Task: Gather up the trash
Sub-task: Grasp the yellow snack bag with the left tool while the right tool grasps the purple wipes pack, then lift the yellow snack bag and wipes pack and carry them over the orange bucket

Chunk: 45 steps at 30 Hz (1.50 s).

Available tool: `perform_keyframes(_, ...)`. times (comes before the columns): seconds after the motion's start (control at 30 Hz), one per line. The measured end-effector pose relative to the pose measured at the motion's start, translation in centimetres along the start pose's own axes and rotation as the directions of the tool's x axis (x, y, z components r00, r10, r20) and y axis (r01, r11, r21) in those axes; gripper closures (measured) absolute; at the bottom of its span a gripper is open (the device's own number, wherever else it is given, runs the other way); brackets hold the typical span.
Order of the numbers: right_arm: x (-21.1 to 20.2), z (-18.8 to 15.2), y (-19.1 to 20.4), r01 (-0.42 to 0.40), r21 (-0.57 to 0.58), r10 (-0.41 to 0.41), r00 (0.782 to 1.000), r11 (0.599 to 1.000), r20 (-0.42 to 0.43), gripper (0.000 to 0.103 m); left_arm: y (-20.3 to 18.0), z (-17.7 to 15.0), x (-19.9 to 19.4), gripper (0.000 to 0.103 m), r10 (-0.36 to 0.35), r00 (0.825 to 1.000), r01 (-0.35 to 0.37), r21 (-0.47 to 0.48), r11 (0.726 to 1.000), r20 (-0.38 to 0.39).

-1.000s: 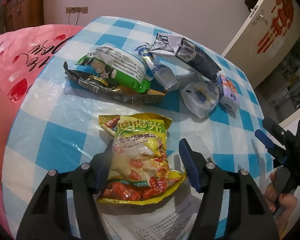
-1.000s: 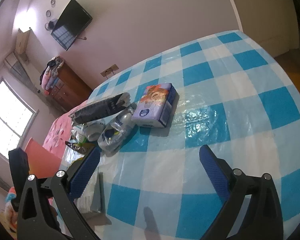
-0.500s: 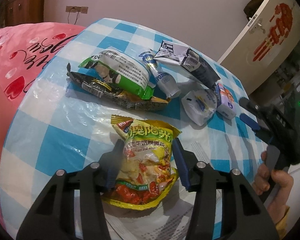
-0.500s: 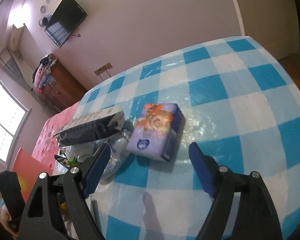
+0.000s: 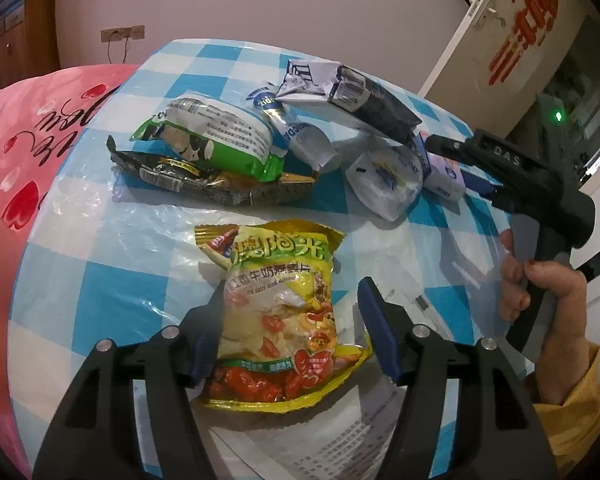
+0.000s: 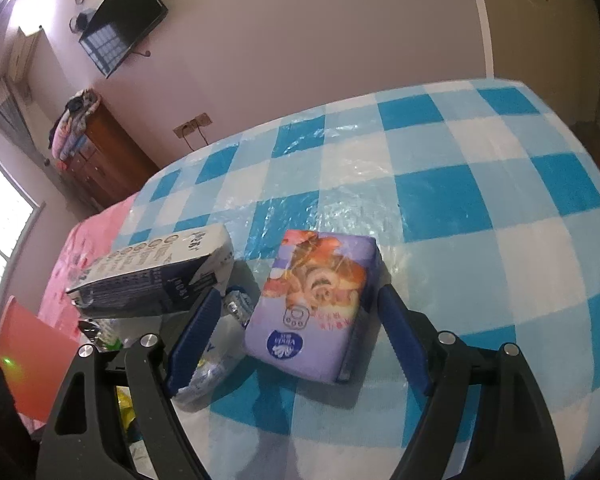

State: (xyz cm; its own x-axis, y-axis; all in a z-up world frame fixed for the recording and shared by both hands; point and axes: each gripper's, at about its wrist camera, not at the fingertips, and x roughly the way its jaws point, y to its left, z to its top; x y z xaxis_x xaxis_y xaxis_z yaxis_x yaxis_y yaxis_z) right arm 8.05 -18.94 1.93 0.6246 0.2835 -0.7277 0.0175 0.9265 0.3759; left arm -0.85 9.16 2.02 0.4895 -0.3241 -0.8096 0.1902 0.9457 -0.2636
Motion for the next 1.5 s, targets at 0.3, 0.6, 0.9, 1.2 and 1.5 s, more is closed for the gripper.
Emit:
perform_keyframes(0.3,0.6,-0.2,0.9,0.103,-0.106,-0.101,0.994,0.989,0.031,0.038,-0.4,-0.1,0.0,0.044,0.052,0.999,-0.051,-0.014,0.999,0.015)
perform_keyframes(0.6,-0.2,-1.0,0.2,0.101,-0.104,-0.098,0.995,0.990,0.032,0.041,0.4,0.0,-0.5,0.055,0.047,0.999,-0.045,-0.061,0.997,0.027)
perform_keyframes(0.9,-2.2,-2.7,-0.7,0.093,-0.067,-0.091,0.995,0.993,0.038,0.042,1.0,-0.2,-1.2,0.058,0.045,0.998,-0.041,-0.091,0.995,0.046)
perform_keyframes(1.2,-4.8,-4.9,-0.8,0.042,-0.034,-0.041,0.999,0.999,0.034,0.043,1.1,-0.4,-2.8,0.059,0.028,0.997,-0.021,-0.094,0.995,0.078)
perform_keyframes(1.5,-7.7,-6.6,0.4,-0.039,0.002,0.039,0.999,0.999,0.030,0.043,0.9,-0.5,-5.5,0.059,-0.002,0.991,0.014,-0.085,0.996,0.135)
